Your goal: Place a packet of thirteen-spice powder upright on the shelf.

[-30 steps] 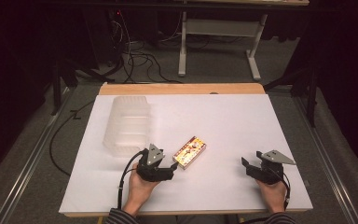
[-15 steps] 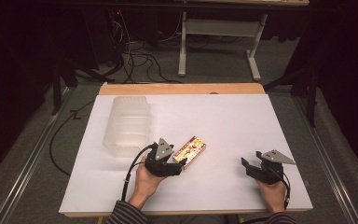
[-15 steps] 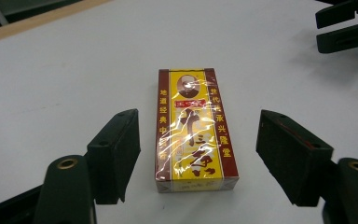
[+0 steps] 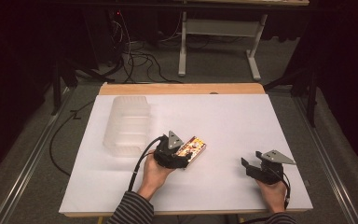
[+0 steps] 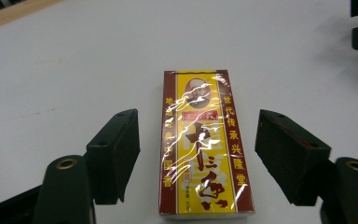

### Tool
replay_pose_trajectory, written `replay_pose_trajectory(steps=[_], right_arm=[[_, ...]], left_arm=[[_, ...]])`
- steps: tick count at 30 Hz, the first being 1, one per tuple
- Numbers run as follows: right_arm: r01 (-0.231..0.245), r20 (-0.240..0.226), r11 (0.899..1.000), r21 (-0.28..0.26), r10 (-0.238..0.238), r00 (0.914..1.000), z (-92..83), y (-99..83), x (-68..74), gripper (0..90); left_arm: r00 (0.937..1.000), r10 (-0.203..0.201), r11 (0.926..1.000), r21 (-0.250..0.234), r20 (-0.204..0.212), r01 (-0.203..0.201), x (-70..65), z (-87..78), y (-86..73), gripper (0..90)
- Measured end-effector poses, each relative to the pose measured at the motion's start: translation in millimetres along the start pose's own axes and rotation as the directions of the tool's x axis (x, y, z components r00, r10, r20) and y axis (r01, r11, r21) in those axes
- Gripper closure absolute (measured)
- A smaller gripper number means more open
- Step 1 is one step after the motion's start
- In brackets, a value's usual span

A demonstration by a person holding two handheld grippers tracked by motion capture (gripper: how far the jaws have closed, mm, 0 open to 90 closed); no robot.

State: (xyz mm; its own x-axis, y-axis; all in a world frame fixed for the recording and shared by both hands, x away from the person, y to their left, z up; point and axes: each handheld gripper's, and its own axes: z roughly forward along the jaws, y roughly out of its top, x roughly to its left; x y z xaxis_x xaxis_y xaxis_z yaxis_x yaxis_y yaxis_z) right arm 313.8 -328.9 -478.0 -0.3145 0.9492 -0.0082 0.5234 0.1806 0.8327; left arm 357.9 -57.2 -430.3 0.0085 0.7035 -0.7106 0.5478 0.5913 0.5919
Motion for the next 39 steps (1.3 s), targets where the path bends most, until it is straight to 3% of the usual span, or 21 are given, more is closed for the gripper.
replay_pose_trajectory(steps=[5, 12, 20, 21, 22, 23, 28, 33, 34, 39], right_arm=[[-0.009, 0.006, 1.0, -0.015, 0.009, 0.9999, -1.5, -0.6, -0.2, 31.3], [0.0, 0.0, 1.0, -0.017, 0.0, 1.0, -1.2, -0.6, -0.2, 31.1], [-0.003, 0.005, 1.0, -0.028, 0.003, 1.0, -2.8, -1.2, -0.4, 31.7], [-0.004, 0.005, 1.0, -0.026, 0.004, 1.0, -2.6, -1.1, -0.1, 31.7], [-0.002, 0.0, 1.0, -0.025, 0.002, 1.0, -2.3, -1.1, 0.2, 31.7], [-0.002, -0.001, 1.0, -0.023, 0.002, 1.0, -2.4, -1.0, 0.0, 31.7], [0.0, -0.004, 1.0, -0.025, -0.001, 1.0, -2.4, -1.1, -0.3, 31.6], [-0.003, -0.003, 1.0, -0.028, 0.003, 1.0, -2.9, -1.2, -0.4, 31.6], [0.0, -0.003, 1.0, -0.029, 0.0, 1.0, -2.8, -1.2, -0.4, 31.5], [-0.001, -0.003, 1.0, -0.03, 0.0, 1.0, -2.9, -1.3, -0.4, 31.1]], left_arm=[[0.9995, 0.031, 0.9995, 0.01, -0.004, -0.031, -4.7, 11.0, -0.6, 28.4], [0.9997, 0.021, 0.9995, 0.022, -0.012, -0.021, -10.0, 18.3, -0.3, 28.2], [0.9973, 0.058, 0.9972, 0.051, -0.045, -0.055, -16.0, 30.9, -2.9, 27.6], [0.9746, -0.107, 0.9942, -0.015, -0.197, 0.106, -26.5, 34.0, -5.6, 27.3], [0.9983, 0.04, 0.9962, 0.08, -0.043, -0.036, -19.4, 33.4, -2.4, 26.4], [0.9987, 0.029, 0.9959, 0.087, -0.043, -0.025, -21.6, 34.9, -2.4, 26.3], [0.9944, 0.091, 0.991, 0.104, -0.054, -0.085, -27.0, 48.5, -10.3, 26.3], [0.9916, 0.101, 0.9906, 0.101, -0.082, -0.092, -26.9, 58.2, -13.2, 25.3], [0.9887, 0.111, 0.9896, 0.102, -0.101, -0.101, -23.6, 63.3, -14.8, 24.0], [0.986, 0.102, 0.9905, 0.104, -0.132, -0.089, -21.4, 70.4, -16.7, 22.3]])
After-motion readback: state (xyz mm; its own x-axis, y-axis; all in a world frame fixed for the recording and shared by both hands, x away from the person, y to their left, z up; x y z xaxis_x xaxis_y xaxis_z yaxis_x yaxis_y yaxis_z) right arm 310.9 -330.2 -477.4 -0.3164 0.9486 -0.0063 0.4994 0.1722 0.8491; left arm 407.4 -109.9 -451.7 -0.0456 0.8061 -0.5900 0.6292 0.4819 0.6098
